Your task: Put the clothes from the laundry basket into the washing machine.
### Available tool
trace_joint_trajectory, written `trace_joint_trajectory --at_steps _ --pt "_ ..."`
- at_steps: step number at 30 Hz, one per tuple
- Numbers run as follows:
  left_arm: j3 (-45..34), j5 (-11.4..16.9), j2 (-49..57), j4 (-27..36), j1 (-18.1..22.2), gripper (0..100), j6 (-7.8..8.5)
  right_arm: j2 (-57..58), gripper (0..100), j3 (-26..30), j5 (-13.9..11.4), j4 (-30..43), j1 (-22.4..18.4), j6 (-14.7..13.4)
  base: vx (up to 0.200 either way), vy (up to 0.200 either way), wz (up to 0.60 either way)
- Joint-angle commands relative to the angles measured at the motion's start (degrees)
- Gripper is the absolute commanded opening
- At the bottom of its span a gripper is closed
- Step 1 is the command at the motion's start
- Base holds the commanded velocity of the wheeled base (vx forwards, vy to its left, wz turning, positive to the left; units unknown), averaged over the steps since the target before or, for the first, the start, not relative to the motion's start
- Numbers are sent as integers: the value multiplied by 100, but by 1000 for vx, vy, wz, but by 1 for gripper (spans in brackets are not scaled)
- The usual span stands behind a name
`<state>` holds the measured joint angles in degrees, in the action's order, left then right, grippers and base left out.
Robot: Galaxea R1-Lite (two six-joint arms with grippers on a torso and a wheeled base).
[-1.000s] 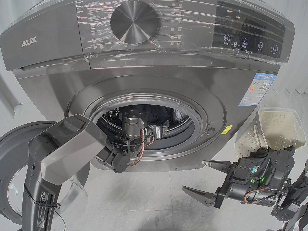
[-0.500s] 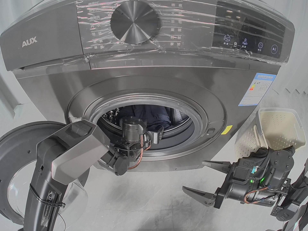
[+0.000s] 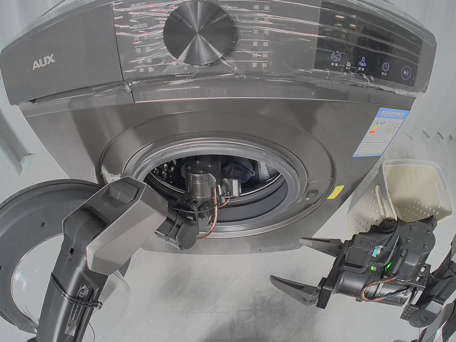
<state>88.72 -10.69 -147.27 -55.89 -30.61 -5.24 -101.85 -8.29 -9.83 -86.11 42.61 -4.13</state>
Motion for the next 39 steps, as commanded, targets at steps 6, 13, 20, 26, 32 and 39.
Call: trace_joint_trajectory --at_steps 6,13,20,26,32,39 --pt "1631 -267 -838 -273 196 0 -161 -10 100 -32 -2 -11 2 -9 0 0 0" --pt "1543 -267 -820 -299 187 100 -170 -10 100 -41 -2 -11 2 -9 0 0 0" --pt "1314 -276 -680 -317 108 100 -311 -10 100 -41 -2 -11 2 -9 0 0 0" --pt "822 -267 -363 -466 82 100 -328 -10 100 -41 -2 -11 -7 -17 0 0 0" --pt "-1138 -223 779 -1064 -226 100 -328 25 100 -6 -2 -11 -7 -17 0 0 0" --pt "-3845 -109 1887 -2145 -885 100 -328 113 100 249 7 -2 -15 -26 0 0 0"
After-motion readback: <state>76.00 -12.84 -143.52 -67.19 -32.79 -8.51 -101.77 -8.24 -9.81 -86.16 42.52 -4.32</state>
